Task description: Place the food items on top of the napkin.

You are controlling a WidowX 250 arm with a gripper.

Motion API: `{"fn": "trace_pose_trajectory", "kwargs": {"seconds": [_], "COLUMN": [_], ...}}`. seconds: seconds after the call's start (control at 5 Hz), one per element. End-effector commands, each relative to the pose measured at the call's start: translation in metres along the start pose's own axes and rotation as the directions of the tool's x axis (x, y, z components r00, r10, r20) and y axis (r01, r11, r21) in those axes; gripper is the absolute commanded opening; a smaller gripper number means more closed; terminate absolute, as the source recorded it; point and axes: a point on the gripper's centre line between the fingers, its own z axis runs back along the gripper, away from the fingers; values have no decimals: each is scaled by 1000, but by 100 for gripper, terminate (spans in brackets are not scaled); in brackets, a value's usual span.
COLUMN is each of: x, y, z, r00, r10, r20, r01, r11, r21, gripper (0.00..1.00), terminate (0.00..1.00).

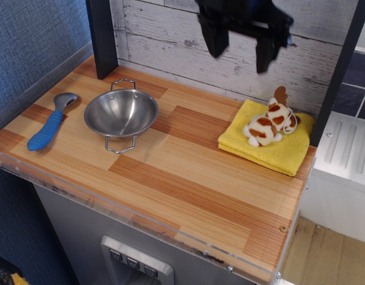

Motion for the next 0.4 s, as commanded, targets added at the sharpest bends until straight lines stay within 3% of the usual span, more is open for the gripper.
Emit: {"fn": "trace_pose_trajectory", "kwargs": {"seconds": [0.0, 0.2], "x": [-13, -13], "y": [-3, -3], "z": [22, 22], "r00": [999, 999], "r10": [6, 6], "r20": [49, 49], "r01": [-6, -6], "r11": [1000, 1000], "r21": [2, 2], "gripper": [100, 100], "terminate": [0, 100]}}
